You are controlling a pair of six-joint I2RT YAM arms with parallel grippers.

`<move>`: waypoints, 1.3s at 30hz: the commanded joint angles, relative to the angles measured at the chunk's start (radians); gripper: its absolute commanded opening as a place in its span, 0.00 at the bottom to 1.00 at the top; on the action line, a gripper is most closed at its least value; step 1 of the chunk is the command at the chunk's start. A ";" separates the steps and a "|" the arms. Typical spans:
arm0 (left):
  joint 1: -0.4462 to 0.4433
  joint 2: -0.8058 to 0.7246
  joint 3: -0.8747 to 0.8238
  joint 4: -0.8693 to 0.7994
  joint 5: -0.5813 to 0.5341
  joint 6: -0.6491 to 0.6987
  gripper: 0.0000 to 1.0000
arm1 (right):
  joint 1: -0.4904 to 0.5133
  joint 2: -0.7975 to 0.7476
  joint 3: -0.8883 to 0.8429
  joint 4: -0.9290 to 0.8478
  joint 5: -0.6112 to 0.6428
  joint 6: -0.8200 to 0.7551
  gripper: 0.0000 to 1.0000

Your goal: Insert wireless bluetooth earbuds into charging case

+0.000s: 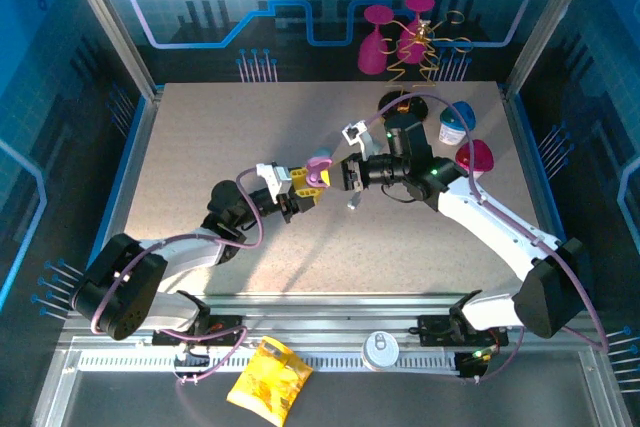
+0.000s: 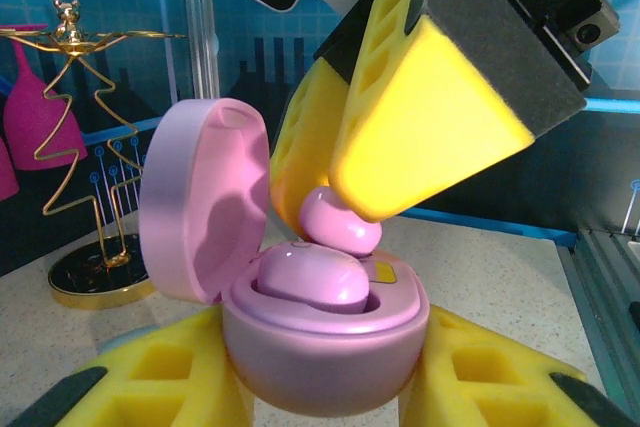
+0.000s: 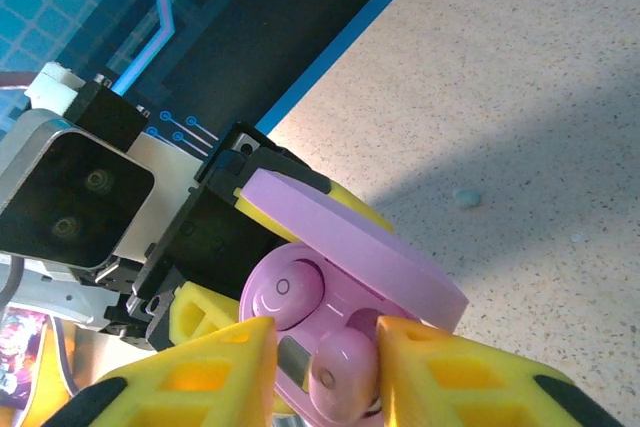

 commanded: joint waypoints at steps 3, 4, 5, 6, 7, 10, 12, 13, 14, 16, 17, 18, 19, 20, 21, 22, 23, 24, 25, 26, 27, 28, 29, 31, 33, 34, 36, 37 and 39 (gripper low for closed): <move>0.002 -0.035 0.045 0.056 0.024 -0.009 0.32 | 0.012 -0.015 0.015 -0.057 0.062 -0.017 0.36; 0.002 -0.035 0.046 0.055 0.024 -0.009 0.32 | 0.013 -0.016 0.016 -0.060 0.064 -0.016 0.38; 0.002 -0.035 0.044 0.056 0.023 -0.007 0.32 | 0.013 -0.020 0.018 -0.062 0.069 -0.014 0.40; 0.002 -0.036 0.041 0.055 0.021 -0.007 0.32 | 0.013 -0.025 0.018 -0.064 0.074 -0.013 0.42; 0.003 -0.038 0.039 0.055 0.020 -0.006 0.32 | 0.012 -0.032 0.018 -0.065 0.079 -0.015 0.44; 0.002 -0.038 0.037 0.051 0.017 0.002 0.32 | 0.013 -0.058 0.018 -0.065 0.095 -0.016 0.52; 0.004 -0.038 0.036 0.054 0.018 0.002 0.32 | 0.011 -0.072 0.017 -0.064 0.102 -0.022 0.57; 0.003 -0.036 0.036 0.055 0.018 0.002 0.32 | 0.012 -0.079 0.014 -0.062 0.105 -0.025 0.60; 0.003 -0.035 0.036 0.057 0.017 0.004 0.32 | 0.010 -0.087 0.010 -0.061 0.110 -0.028 0.62; 0.003 -0.036 0.035 0.058 0.016 0.009 0.32 | 0.002 -0.108 -0.006 -0.040 0.127 -0.024 0.64; 0.003 -0.036 0.033 0.057 0.017 0.013 0.32 | -0.005 -0.121 -0.020 -0.017 0.134 -0.011 0.65; 0.003 -0.036 0.032 0.054 0.018 0.019 0.32 | -0.011 -0.133 -0.034 0.008 0.135 0.004 0.66; 0.003 -0.036 0.031 0.046 0.019 0.028 0.32 | -0.017 -0.145 -0.048 0.040 0.134 0.022 0.67; 0.004 -0.035 0.031 0.032 0.021 0.040 0.32 | -0.024 -0.156 -0.055 0.065 0.132 0.038 0.67; 0.003 -0.035 0.032 0.014 0.024 0.051 0.32 | -0.025 -0.158 -0.055 0.077 0.129 0.047 0.68; 0.002 -0.032 0.031 0.000 0.029 0.066 0.32 | -0.027 -0.154 -0.039 0.073 0.128 0.052 0.68; 0.004 -0.030 0.030 -0.009 0.035 0.077 0.32 | -0.026 -0.141 -0.013 0.050 0.132 0.047 0.68; 0.003 -0.028 0.025 -0.010 0.044 0.088 0.33 | -0.024 -0.124 0.023 0.008 0.150 0.038 0.68; 0.002 -0.025 0.020 -0.008 0.049 0.094 0.33 | -0.018 -0.097 0.061 -0.042 0.177 0.023 0.68; 0.003 -0.025 0.018 -0.004 0.051 0.098 0.33 | -0.012 -0.073 0.097 -0.083 0.204 0.013 0.68; 0.003 -0.024 0.016 0.000 0.055 0.101 0.33 | -0.009 -0.040 0.136 -0.124 0.233 0.007 0.67; 0.005 -0.022 0.018 0.004 0.060 0.102 0.33 | -0.007 -0.008 0.173 -0.162 0.248 0.008 0.65; 0.003 -0.024 0.019 0.008 0.063 0.100 0.33 | -0.006 0.026 0.205 -0.191 0.249 0.008 0.63; 0.003 -0.030 0.025 0.002 0.060 0.097 0.33 | 0.001 0.104 0.289 -0.290 0.250 -0.001 0.59; 0.004 -0.041 0.029 -0.016 0.047 0.095 0.33 | 0.018 0.149 0.338 -0.365 0.266 -0.032 0.59; 0.004 -0.047 0.034 -0.032 0.033 0.092 0.33 | 0.027 0.159 0.347 -0.386 0.272 -0.045 0.59; 0.004 -0.052 0.039 -0.053 0.011 0.091 0.33 | 0.037 0.153 0.334 -0.396 0.260 -0.064 0.59; 0.003 -0.052 0.042 -0.058 0.001 0.091 0.33 | 0.041 0.143 0.319 -0.396 0.251 -0.072 0.60; 0.003 -0.047 0.047 -0.063 -0.010 0.087 0.33 | 0.045 0.114 0.287 -0.394 0.239 -0.090 0.61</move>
